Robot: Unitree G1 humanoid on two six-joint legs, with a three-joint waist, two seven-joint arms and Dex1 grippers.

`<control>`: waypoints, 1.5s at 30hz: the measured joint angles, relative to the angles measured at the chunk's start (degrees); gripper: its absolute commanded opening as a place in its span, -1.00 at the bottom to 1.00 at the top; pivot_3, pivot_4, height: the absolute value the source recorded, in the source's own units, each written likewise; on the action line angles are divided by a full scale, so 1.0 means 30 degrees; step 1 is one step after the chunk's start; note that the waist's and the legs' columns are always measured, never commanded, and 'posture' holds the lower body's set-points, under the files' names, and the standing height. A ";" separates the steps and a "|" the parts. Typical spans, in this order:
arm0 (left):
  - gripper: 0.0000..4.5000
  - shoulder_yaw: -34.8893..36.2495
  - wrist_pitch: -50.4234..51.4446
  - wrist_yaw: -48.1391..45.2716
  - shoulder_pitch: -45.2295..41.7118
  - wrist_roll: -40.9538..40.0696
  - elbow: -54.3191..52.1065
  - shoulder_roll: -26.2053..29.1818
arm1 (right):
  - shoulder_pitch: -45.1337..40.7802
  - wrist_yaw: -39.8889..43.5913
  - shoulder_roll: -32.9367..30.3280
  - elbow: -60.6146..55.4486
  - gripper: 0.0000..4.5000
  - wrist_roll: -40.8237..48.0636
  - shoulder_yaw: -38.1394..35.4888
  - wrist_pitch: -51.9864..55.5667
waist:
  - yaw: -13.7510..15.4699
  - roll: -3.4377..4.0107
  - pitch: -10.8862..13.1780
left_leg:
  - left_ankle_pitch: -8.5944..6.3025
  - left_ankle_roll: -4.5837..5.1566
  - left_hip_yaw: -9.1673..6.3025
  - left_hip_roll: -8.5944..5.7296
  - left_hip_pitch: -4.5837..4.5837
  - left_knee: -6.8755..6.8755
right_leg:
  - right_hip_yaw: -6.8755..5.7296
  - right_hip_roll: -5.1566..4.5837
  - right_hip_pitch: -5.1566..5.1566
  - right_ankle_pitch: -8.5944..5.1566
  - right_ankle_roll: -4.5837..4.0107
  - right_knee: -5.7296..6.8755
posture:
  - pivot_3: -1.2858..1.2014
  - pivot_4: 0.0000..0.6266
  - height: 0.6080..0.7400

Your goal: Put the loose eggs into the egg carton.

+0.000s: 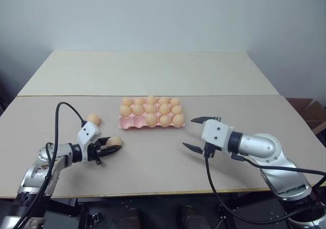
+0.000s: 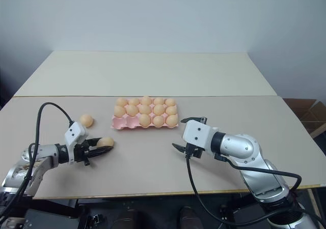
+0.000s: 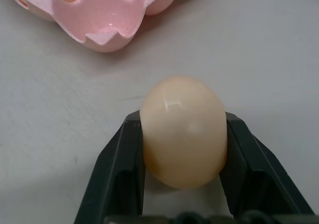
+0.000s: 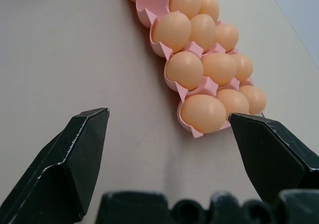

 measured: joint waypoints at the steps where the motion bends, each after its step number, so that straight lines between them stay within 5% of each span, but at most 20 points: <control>1: -0.26 0.0068 0.0030 -0.0257 0.0141 -0.0213 -0.0075 0.0035 | -0.0009 -0.0007 0.0002 0.0005 1.00 -0.0021 0.0003 0.0000 | -0.0012 0.0000 0.0000 | 0.0000 0.0000 0.0000 0.0001 -0.0001 0.0000 | 0.0000 0.0000 -0.0002 -0.0001 -0.0001 -0.0001 | 0.03 -0.52 1.00; 6: -0.26 0.1177 0.0631 -0.1914 0.0814 -0.2236 -0.1661 0.0668 | -0.0043 -0.0062 0.0004 0.0073 1.00 -0.0143 0.0003 -0.0005 | -0.0056 0.0000 0.0000 | 0.0000 0.0000 -0.0005 0.0002 -0.0028 0.0000 | -0.0005 -0.0004 -0.0018 -0.0006 -0.0007 -0.0008 | 0.03 -0.52 1.00; 11: -0.26 0.2091 0.0399 -0.0782 -0.1992 -0.3249 -0.1043 -0.1205 | -0.0308 -0.0360 0.0208 0.0205 1.00 -0.0408 0.0030 -0.0049 | 0.0246 -0.0008 -0.0005 | 0.0004 0.0004 -0.0027 -0.0016 -0.0016 0.0029 | -0.0022 -0.0008 0.0029 -0.0006 -0.0008 -0.0005 | 0.03 -0.52 1.00; 23: -0.26 -0.0920 -0.2570 0.0660 -0.7253 0.0379 0.4801 -0.4209 | -0.0047 -0.1415 0.0647 -0.0210 1.00 -0.0891 0.0062 0.0317 | 0.0149 -0.0017 -0.0010 | 0.0005 0.0010 -0.0034 -0.0026 -0.0037 0.0038 | -0.0005 0.0012 0.0025 0.0044 0.0062 -0.0009 | 0.03 -0.52 1.00; 32: 0.97 -0.1007 -0.3541 0.0003 -0.7821 0.0524 0.6611 -0.4272 | 0.0570 -0.1974 0.0604 -0.1096 1.00 -0.0910 -0.0185 0.1240 | 0.0110 -0.0017 -0.0010 | 0.0006 0.0010 -0.0042 -0.0028 -0.0038 0.0046 | -0.0009 0.0007 0.0028 0.0044 0.0065 -0.0005 | 0.03 -0.52 1.00; 38: 0.97 -0.0906 -0.3753 0.0008 -0.7725 0.0489 0.6209 -0.3847 | 0.0607 -0.2076 0.0552 -0.1141 1.00 -0.0911 -0.0185 0.1286 | 0.0058 -0.0017 -0.0010 | 0.0005 0.0010 -0.0042 -0.0025 -0.0044 0.0046 | -0.0006 0.0008 0.0024 0.0044 0.0065 -0.0010 | 0.03 -0.52 1.00; 45: 0.97 0.1469 -0.1134 0.0648 -0.4156 -0.0341 0.1387 -0.0758 | 0.0901 -0.0604 -0.0776 -0.1618 1.00 0.0307 -0.1059 0.1297 | -0.0262 -0.0016 -0.0010 | 0.0004 0.0009 -0.0049 -0.0016 -0.0030 0.0041 | -0.0006 0.0000 0.0023 0.0041 0.0069 -0.0007 | 0.03 -0.52 1.00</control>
